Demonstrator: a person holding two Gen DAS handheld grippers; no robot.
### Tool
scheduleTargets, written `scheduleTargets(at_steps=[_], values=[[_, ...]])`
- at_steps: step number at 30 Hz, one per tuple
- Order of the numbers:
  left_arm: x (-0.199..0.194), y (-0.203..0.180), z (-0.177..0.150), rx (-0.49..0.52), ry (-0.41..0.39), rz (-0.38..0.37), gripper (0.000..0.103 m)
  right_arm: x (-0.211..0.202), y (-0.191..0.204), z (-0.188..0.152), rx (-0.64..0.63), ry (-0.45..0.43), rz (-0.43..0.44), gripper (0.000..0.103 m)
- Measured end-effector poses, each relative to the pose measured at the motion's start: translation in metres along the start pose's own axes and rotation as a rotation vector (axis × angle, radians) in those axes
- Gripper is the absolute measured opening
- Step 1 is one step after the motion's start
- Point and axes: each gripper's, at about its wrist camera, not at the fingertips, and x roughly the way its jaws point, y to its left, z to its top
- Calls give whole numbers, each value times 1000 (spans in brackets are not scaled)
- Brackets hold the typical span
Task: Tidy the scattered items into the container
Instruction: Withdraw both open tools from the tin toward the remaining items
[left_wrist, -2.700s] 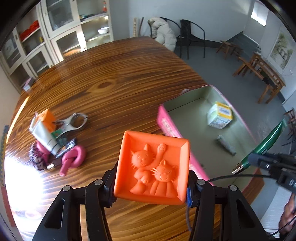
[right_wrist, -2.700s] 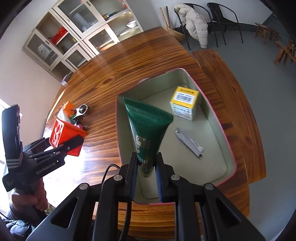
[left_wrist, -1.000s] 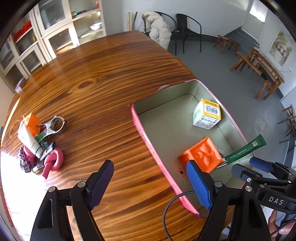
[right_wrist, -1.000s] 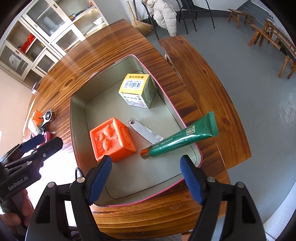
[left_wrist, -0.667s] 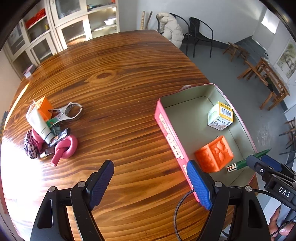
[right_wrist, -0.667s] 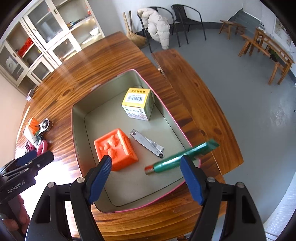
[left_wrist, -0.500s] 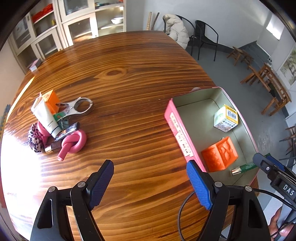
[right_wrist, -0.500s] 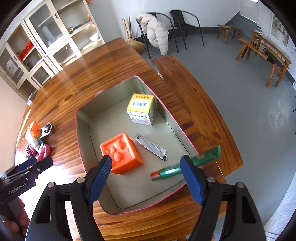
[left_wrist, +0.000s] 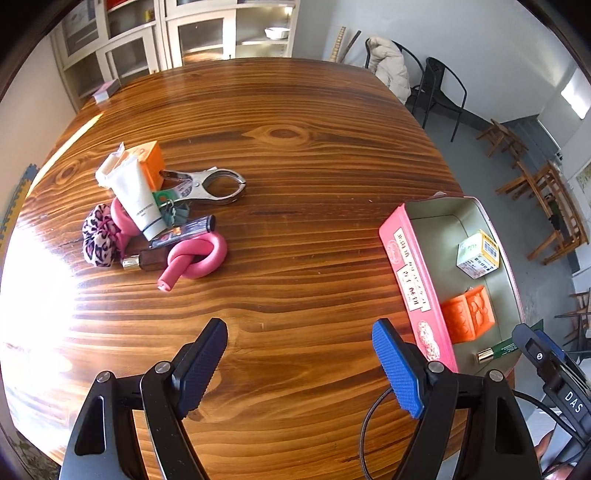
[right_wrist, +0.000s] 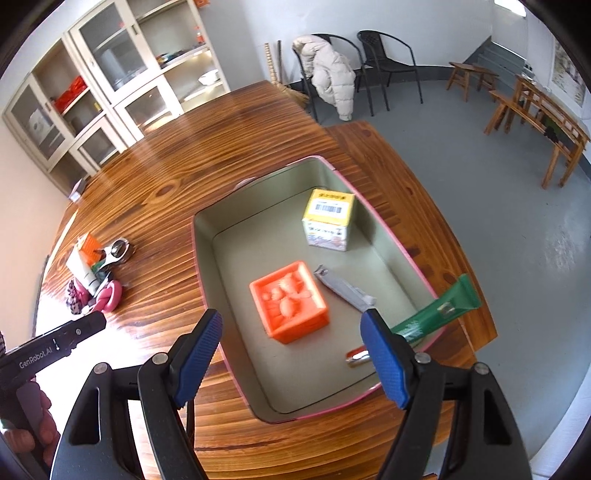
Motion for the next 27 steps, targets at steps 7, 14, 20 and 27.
scheduleTargets(at_steps=[7, 14, 20, 27], values=[[-1, 24, -2, -56, 6, 1, 83, 8, 30, -4, -86, 25, 26, 81], [-1, 52, -5, -115, 15, 19, 83, 17, 51, -8, -134, 61, 41, 81], [-2, 79, -9, -175, 14, 41, 83, 24, 71, -9, -182, 89, 54, 81], [-5, 119, -15, -250, 15, 86, 83, 32, 102, -13, -243, 109, 77, 81]])
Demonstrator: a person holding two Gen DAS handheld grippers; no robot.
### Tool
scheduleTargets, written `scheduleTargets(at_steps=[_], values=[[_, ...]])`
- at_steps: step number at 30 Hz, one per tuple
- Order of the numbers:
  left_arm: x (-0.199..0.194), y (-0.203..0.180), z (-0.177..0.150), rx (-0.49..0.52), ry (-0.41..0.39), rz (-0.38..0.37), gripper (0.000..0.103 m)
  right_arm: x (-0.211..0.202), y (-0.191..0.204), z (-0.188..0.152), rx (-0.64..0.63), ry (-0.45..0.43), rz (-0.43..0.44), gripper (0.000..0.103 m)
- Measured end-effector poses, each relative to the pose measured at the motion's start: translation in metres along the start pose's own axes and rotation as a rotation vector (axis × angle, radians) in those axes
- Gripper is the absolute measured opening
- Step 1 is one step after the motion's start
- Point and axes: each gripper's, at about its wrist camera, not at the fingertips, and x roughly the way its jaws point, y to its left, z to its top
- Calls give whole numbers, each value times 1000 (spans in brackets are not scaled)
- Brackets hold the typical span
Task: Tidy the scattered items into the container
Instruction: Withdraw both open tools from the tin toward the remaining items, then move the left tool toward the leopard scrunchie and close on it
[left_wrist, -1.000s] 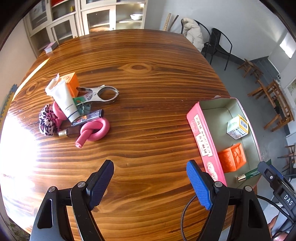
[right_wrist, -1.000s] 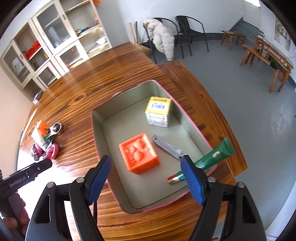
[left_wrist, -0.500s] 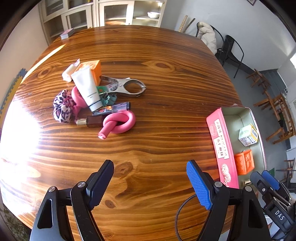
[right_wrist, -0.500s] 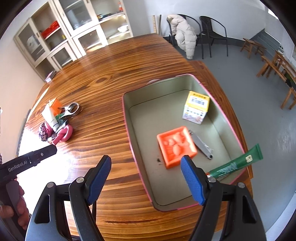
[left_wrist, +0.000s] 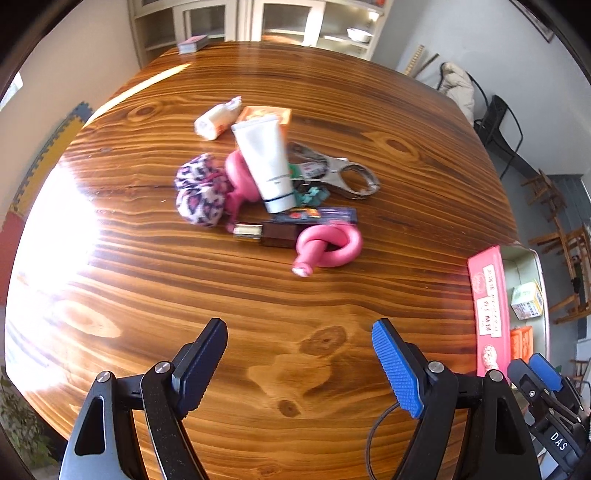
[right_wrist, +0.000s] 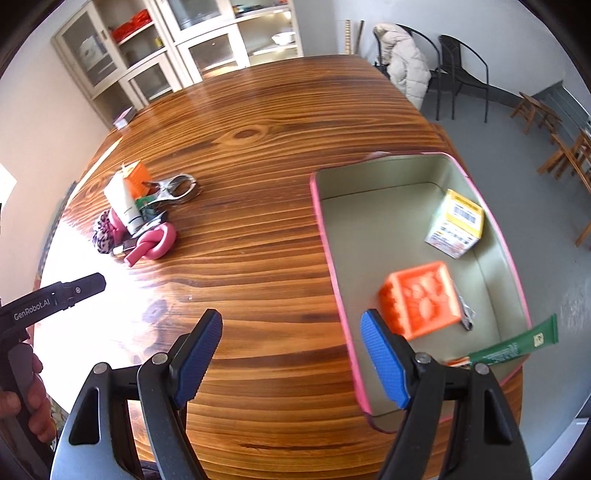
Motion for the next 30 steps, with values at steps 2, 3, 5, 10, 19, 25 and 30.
scheduleTargets(at_steps=[2, 3, 5, 10, 19, 25, 30], values=[[1, 14, 0, -27, 6, 12, 83, 4, 7, 1, -6, 8, 5, 81], [2, 19, 0, -36, 9, 17, 83, 6, 10, 1, -9, 13, 8, 81], [3, 29, 0, -50, 15, 24, 83, 9, 17, 2, -12, 23, 13, 81], [5, 48, 0, -59, 26, 40, 83, 18, 35, 3, -25, 40, 25, 81], [12, 75, 8, -50, 45, 59, 83, 33, 71, 6, -52, 70, 44, 81], [22, 86, 19, -34, 65, 53, 83, 44, 87, 7, -39, 92, 35, 81], [31, 93, 33, -12, 83, 42, 83, 51, 95, 8, -15, 103, 22, 81]])
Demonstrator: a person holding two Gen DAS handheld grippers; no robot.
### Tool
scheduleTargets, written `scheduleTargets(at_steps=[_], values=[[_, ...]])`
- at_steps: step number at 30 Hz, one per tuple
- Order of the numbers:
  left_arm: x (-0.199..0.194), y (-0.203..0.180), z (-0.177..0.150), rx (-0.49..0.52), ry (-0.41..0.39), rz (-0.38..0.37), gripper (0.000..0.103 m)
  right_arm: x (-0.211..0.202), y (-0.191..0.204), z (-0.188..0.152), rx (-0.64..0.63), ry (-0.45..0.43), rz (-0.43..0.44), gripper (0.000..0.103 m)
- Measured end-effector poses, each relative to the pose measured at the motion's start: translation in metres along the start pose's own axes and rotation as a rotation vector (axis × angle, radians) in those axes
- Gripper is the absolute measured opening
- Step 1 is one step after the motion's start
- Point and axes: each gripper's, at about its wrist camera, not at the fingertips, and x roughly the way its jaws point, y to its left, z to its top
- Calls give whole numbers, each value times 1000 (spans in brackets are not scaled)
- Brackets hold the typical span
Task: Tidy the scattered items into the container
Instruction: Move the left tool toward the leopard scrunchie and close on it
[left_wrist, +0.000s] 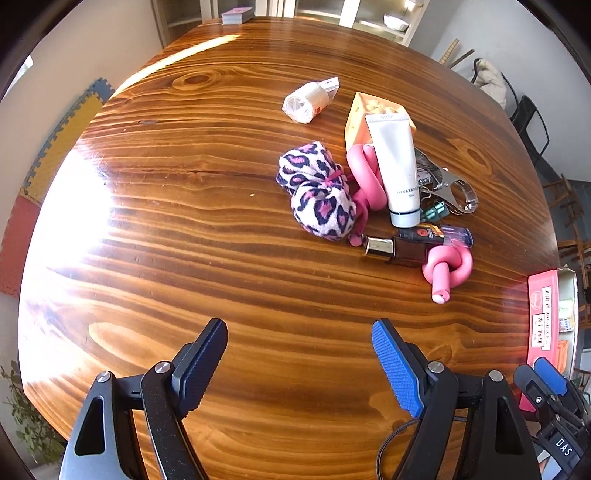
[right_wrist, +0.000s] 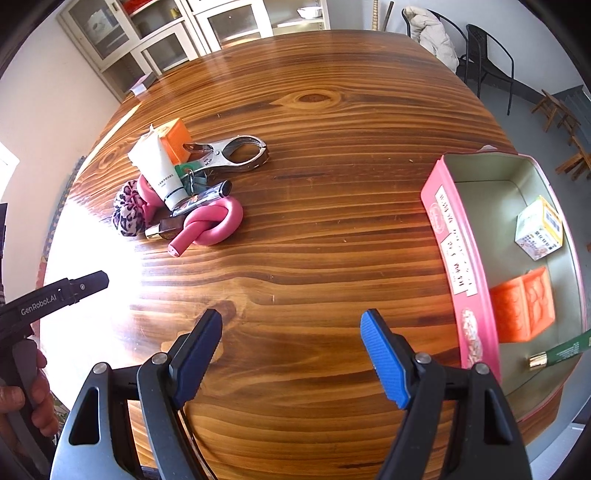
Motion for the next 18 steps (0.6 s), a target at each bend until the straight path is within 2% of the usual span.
scheduleTargets(at_steps=[18], values=[[29, 8, 55, 58, 32, -20, 83, 27, 35, 22, 29, 38, 5, 81]])
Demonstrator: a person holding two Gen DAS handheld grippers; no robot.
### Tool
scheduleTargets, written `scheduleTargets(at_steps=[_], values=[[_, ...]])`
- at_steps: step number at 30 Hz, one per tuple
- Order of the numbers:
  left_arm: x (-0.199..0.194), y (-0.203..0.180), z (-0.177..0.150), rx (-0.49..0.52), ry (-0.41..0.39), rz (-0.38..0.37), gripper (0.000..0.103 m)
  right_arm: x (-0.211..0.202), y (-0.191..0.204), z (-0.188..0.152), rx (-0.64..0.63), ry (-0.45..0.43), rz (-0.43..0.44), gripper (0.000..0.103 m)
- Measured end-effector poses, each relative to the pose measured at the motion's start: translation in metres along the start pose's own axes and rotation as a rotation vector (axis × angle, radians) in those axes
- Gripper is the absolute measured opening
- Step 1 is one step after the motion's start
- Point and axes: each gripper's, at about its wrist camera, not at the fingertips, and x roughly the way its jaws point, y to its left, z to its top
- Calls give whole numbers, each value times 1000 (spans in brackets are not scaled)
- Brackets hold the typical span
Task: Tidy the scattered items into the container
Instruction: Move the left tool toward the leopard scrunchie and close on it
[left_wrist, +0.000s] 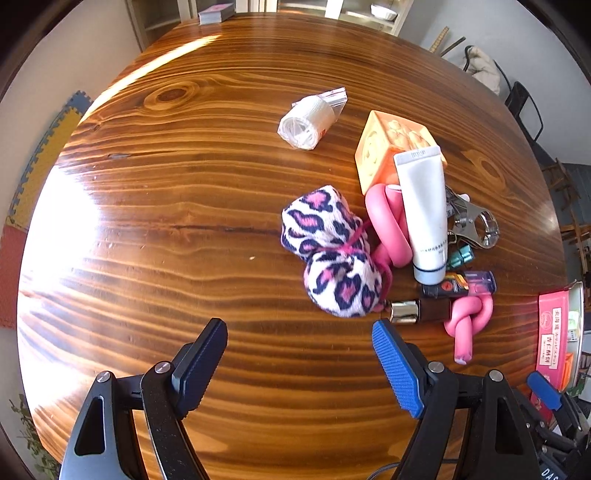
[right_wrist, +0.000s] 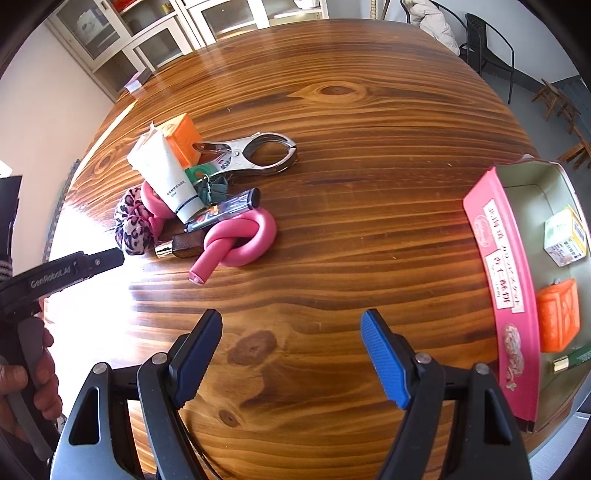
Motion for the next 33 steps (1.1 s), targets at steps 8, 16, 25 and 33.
scheduleTargets(at_steps=[8, 16, 25, 33], values=[[11, -5, 24, 17, -10, -24, 83, -5, 11, 5, -4, -40, 26, 81], [32, -1, 31, 28, 2, -32, 83, -5, 46, 14, -100, -78, 71, 81], [34, 7, 27, 71, -38, -17, 71, 15, 77, 21, -166, -47, 128, 81], [26, 34, 22, 85, -55, 10, 43, 46, 100, 33, -191, -16, 144, 81]])
